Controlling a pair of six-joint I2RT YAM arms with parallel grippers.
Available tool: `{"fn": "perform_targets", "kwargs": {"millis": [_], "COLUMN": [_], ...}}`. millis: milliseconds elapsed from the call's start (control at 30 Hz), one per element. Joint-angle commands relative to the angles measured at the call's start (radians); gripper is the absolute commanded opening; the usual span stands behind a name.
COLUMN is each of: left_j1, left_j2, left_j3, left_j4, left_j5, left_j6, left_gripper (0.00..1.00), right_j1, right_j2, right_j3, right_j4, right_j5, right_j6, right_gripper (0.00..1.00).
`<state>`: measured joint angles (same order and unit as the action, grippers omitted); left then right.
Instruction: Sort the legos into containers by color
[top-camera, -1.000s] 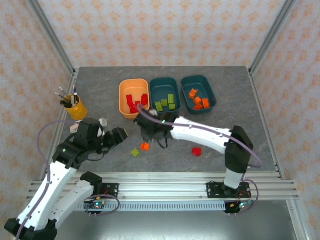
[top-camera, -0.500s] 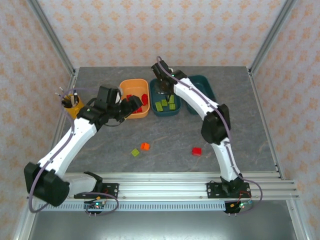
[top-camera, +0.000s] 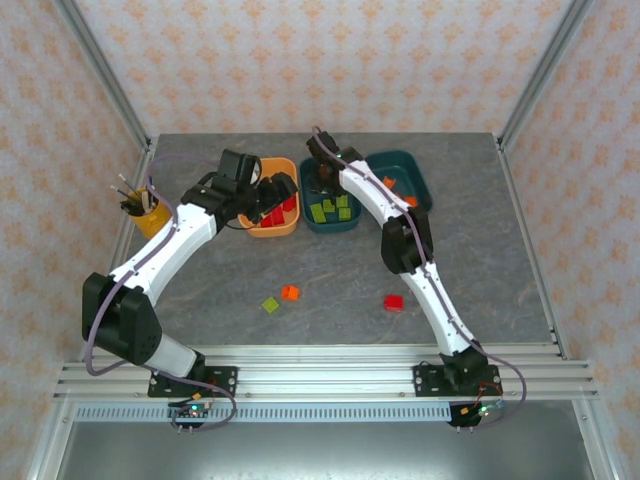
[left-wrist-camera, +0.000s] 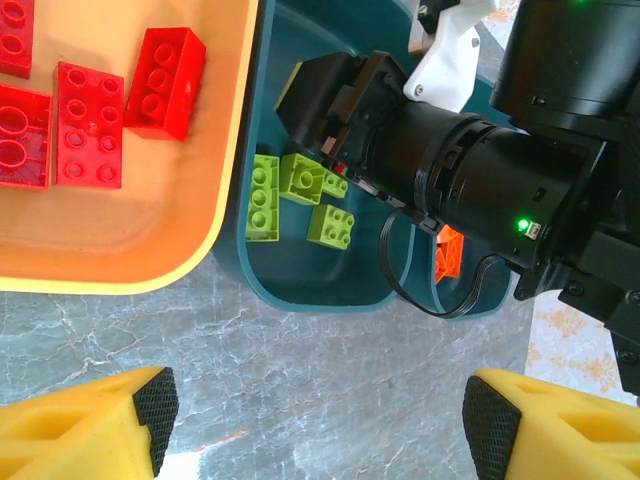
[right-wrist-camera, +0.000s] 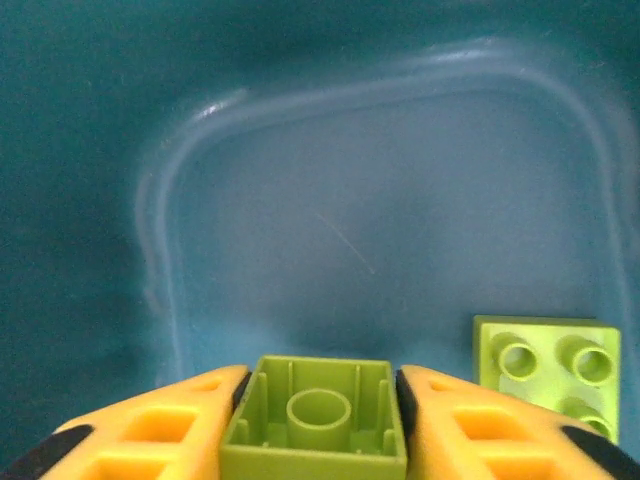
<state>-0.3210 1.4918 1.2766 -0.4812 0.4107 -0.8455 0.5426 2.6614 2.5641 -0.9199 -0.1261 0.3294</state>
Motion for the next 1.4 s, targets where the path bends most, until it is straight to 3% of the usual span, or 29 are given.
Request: {"fn": "perform_targets", "kwargs": {"millis": [0, 100, 267, 467, 600, 800, 1033, 1200, 1367], "left_j1": [-0.009, -0.016, -0.049, -0.143, -0.256, -0.464, -0.676, -0.770, -0.815], "left_j2": [0.002, 0.002, -0.002, -0.001, 0.009, 0.087, 0.309, 0.535, 0.698], "left_j3": [0.029, 0.038, 0.079, 0.112, 0.115, 0.138, 0.266, 0.466, 0.629], "left_j4": [-0.006, -0.031, -0.117, -0.189, -0.209, -0.202, -0.223, -0.343, -0.454], "left_j5": [-0.024, -0.022, -0.038, -0.045, -0.083, -0.176, -0.268, -0.345, -0.380], "left_j6": [0.038, 0.057, 0.120, 0.213, 0.258, 0.296, 0.288, 0.228, 0.140], "left_gripper": [0.78, 0.78, 0.78, 0.77, 0.77, 0.76, 0.76, 0.78, 0.80], "right_j1": [0.003, 0.004, 0.005, 0.014, 0.015, 0.007, -0.004, -0.005, -0.005], "right_j2": [-0.009, -0.039, -0.199, -0.550, -0.830, -1.254, -1.651, -1.818, -1.949], "right_j3": [0.053, 0.064, -0.016, -0.385, -0.721, -1.133, -1.444, -1.529, -1.548], "right_j4": [-0.031, -0.052, -0.053, 0.016, 0.020, -0.142, -0.349, -0.423, -0.447], "right_j5": [-0.010, -0.006, 0.021, 0.115, 0.182, 0.308, 0.320, 0.264, 0.233], "right_j6": [-0.011, -0.013, -0.012, 0.061, 0.176, 0.380, 0.554, 0.614, 0.612], "right_gripper": [0.50, 0.57, 0.58, 0.50, 0.45, 0.41, 0.58, 0.72, 0.77]}}
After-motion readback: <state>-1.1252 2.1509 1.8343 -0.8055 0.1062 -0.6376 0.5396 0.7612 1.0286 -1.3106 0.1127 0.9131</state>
